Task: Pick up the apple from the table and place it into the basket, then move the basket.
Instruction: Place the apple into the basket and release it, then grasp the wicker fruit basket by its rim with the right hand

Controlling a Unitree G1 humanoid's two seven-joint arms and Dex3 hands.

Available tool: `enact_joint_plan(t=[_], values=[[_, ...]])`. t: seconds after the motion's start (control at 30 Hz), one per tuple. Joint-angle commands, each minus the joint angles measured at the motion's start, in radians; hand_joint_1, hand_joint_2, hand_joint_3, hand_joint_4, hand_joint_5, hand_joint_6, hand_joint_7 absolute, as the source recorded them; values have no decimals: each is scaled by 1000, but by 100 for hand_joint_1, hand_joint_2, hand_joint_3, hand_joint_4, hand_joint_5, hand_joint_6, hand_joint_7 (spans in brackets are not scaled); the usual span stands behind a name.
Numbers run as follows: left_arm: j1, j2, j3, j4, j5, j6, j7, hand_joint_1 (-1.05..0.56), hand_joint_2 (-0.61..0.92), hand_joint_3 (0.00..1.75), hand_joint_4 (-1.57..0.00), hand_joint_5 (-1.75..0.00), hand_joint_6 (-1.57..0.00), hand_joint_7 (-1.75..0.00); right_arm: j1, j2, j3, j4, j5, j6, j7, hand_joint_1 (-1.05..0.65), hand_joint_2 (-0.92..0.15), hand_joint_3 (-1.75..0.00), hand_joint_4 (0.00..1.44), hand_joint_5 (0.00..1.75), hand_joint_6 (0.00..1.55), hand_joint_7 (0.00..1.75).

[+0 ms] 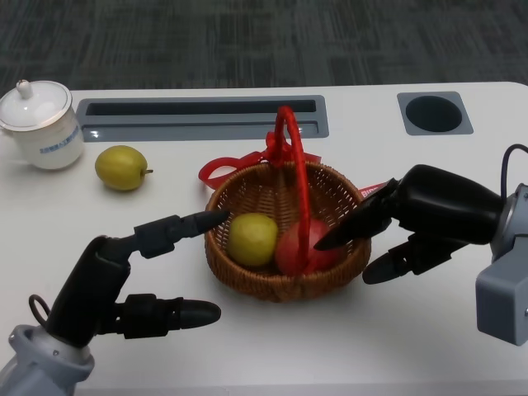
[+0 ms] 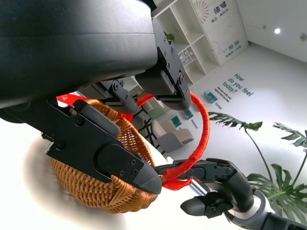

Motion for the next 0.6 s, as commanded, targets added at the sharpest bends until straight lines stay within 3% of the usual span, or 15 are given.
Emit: enact_joint_plan(t=[0.03, 0.6], values=[[20, 3, 11, -24, 5, -3, 14, -58, 75, 0, -74, -3, -70, -2, -42, -1, 44, 49, -42, 4, -19, -63, -92, -14, 85, 2, 81, 1], [41, -17, 21, -64, 15, 23, 32, -53, 74, 0, -75, -1, -70, 0, -97, 64, 227, 192, -151, 43, -116, -60, -90, -1, 96, 4, 86, 1]])
